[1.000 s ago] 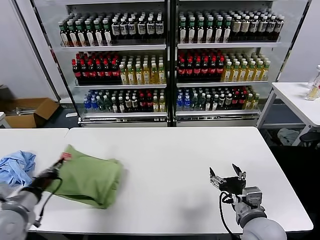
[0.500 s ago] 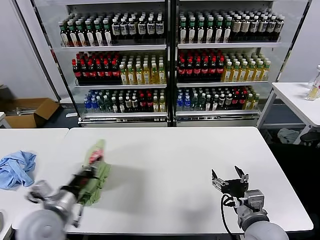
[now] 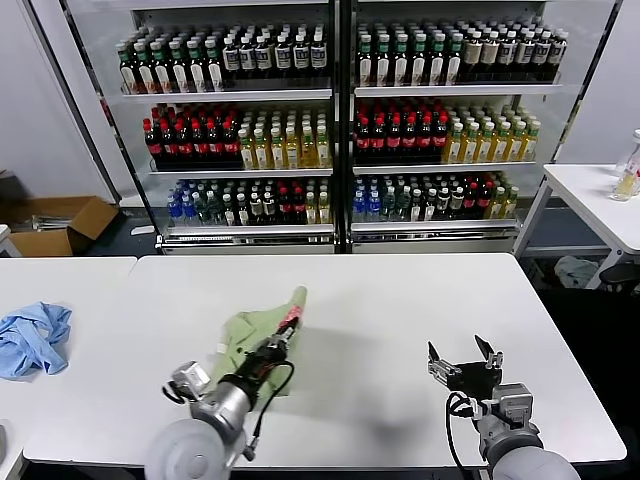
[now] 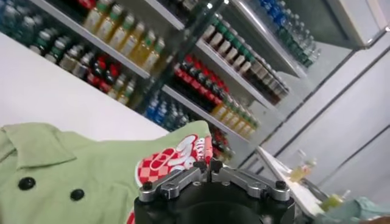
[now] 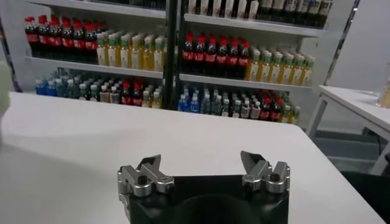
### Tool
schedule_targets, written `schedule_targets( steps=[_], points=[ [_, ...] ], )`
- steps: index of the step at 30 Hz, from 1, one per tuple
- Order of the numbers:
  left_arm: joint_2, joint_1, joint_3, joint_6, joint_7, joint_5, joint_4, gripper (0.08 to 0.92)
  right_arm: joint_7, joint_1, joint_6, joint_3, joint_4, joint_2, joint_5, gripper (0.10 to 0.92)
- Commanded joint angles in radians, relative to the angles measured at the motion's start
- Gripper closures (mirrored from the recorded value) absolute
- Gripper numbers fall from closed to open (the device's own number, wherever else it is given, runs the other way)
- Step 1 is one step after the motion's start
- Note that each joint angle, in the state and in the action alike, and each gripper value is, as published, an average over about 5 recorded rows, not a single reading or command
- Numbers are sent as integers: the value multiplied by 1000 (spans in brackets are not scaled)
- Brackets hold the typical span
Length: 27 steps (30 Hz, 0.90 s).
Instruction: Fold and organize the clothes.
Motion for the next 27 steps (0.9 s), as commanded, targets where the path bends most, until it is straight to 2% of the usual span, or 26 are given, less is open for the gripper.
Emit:
schedule_targets(
  steps=[1,5,9,14,19,24,27],
  points=[
    [-100,-56,143,-67,-32,78,82,915,1,-5,0,5,-1,1,-2,203],
    [-112,-83,142,-103,-54,78,116,915,0,-5,0,5,-1,2,-3,203],
    [-98,-81,146,-122,-12,74,116,884,-1,3,0,2,-3,1,-3,203],
    [-44,-41,135,-122,61,103,40,745,-4,27,0,-5,-10,-1,0,203],
    [64,-11,-7,-169,130,212,-46,607,-24,74,0,-18,-28,-5,12,203],
    [167,53,-207,-322,203,522,-2,459,-44,155,0,-94,-70,15,53,203],
    [191,102,-274,-354,204,606,11,373,-40,202,0,-189,-105,49,99,203]
  ],
)
